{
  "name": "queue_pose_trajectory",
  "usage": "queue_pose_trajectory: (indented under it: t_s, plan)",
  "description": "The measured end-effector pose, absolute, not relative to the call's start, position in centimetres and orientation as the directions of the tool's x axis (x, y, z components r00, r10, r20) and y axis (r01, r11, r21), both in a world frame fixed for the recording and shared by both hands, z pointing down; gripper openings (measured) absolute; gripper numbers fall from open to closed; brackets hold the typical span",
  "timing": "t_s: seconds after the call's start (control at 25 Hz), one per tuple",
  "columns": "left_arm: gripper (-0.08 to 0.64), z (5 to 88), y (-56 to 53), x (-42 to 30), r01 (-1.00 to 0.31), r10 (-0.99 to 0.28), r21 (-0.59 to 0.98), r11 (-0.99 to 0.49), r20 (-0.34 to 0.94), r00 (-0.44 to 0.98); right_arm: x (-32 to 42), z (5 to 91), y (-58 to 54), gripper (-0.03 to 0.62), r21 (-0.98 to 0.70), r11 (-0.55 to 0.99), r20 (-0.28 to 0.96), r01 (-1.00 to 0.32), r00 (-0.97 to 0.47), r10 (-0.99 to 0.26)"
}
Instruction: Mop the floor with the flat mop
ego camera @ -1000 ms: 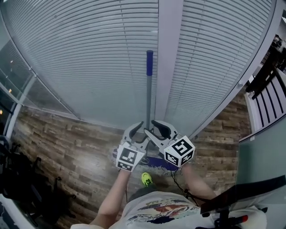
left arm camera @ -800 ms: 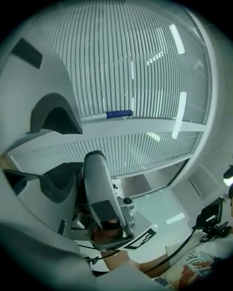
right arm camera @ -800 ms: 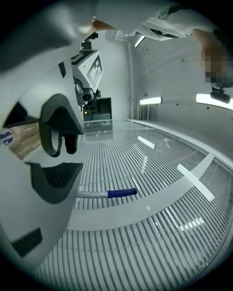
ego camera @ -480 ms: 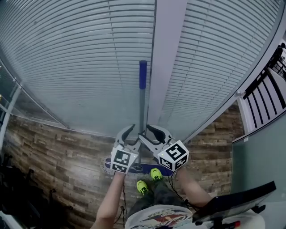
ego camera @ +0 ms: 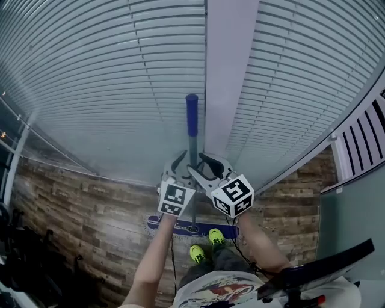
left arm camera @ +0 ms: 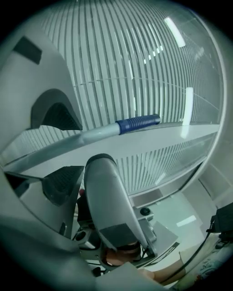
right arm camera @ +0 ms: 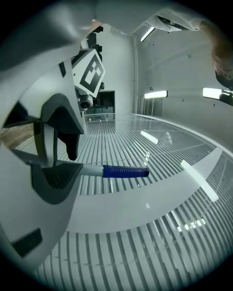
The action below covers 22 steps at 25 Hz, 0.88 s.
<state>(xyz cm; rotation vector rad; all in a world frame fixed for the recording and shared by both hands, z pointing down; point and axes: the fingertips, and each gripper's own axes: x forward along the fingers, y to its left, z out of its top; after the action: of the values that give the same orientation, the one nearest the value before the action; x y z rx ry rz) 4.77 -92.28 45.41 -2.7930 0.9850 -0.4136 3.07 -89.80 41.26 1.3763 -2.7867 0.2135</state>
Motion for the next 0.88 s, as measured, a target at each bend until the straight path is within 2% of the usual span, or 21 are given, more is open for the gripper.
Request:
queue_pose_trajectory:
  t_s: [0.2, 0.28, 0.56, 0.88]
  plan:
    - [0.218, 46.8, -95.8, 6.7, -0.597, -0.655, -0.273, -0.754, 0.245, 0.715, 4.5, 42.2, -92.2, 0.178, -0.128, 0.593, 0.094, -0.795, -0.605, -0.791]
    - [0.186, 46.6, -96.0, 6.8, -0.599, -0.658, -0.275, -0.752, 0.256, 0.708, 4.8, 41.6, -92.6, 0.178, -0.120, 0.591, 0.096, -0.798, -0.602, -0.793]
    - [0.154, 44.9, -91.6, 5.2, -0.599, -0.628, -0.193, -0.777, 0.177, 0.758, 4.2, 35.7, -90.9, 0.178, -0.050, 0.582, -0.006, -0.811, -0.583, -0.813]
    - [0.127, 43.4, -81.6, 5.7, -0.581, -0.594, -0.145, -0.801, 0.066, 0.802, 3.4, 29.6, -84.6, 0.178, 0.055, 0.554, -0.106, -0.831, -0.556, -0.824]
